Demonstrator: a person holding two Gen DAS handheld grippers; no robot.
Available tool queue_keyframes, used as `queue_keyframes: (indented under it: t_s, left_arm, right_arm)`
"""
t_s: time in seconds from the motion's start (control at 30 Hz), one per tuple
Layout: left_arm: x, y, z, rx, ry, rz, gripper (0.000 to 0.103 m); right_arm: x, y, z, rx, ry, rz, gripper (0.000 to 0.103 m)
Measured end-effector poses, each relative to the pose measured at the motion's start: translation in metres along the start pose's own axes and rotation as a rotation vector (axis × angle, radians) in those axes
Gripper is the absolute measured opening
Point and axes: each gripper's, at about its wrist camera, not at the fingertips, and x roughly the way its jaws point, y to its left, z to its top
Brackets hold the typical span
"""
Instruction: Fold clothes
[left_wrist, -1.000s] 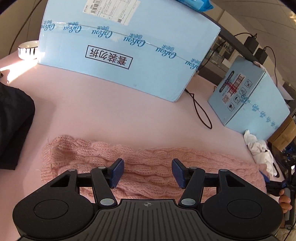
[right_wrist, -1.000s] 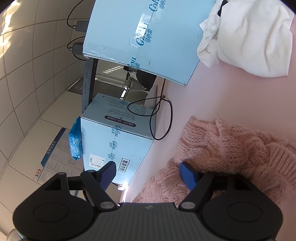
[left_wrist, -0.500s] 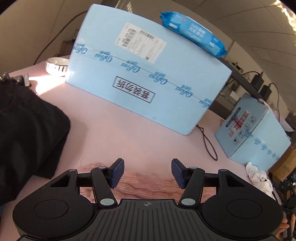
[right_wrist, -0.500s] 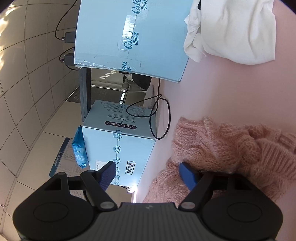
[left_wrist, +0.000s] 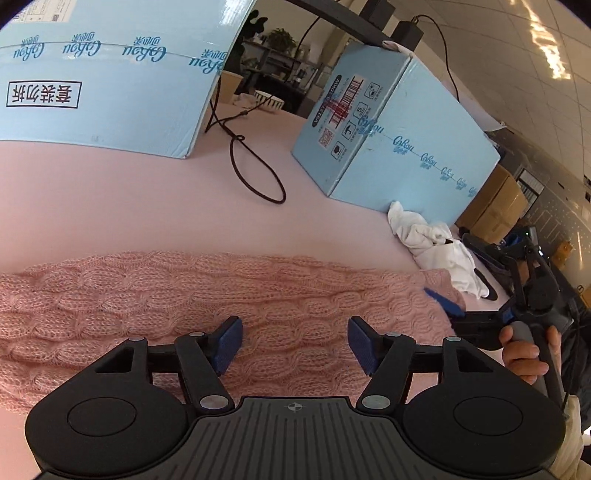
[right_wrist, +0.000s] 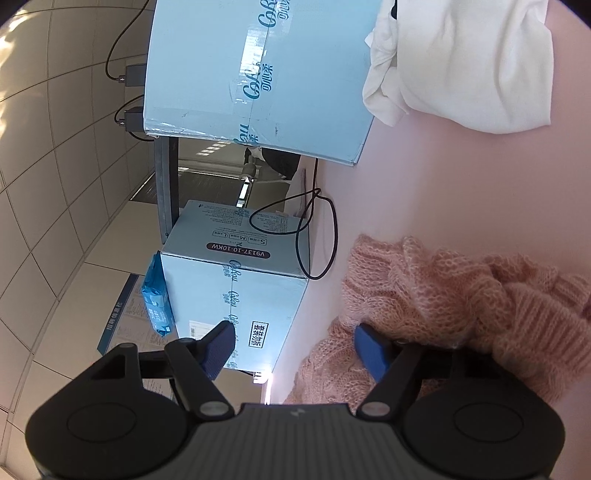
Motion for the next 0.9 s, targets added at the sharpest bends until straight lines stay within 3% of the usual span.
queue_keyframes:
  t_s: [0.1,0.13,0.2,0.3,0.67,0.9]
  left_arm:
    - [0.0,-0.011,0.006,0.01,0.004,-0.037,0.064]
    - [0.001,-0.013,0.005,0.016,0.007,-0.037,0.064]
    - [0.004,-0.013,0.004,0.018,0.02,-0.036,0.065]
    - [0.011,-0.01,0.0,-0.006,0.046,-0.028,0.065]
    - [0.016,0.005,-0.008,-0.058,0.069,0.002,0.065]
    - [0.017,0.015,-0.015,-0.114,0.042,-0.034,0.067]
  right_arm:
    - [-0.005,0.019,-0.008,-0.114,0.013,0.148,0.093]
    - [-0.004,0.025,-0.011,-0.157,0.033,0.162,0.097]
    - [0.007,0.033,-0.018,-0.225,0.095,0.088,0.097]
    - [0.031,0.022,-0.02,-0.223,0.133,-0.156,0.076]
    - [0.03,0.022,-0.028,-0.251,0.115,-0.151,0.083]
    - [0.03,0.026,-0.029,-0.266,0.111,-0.157,0.085]
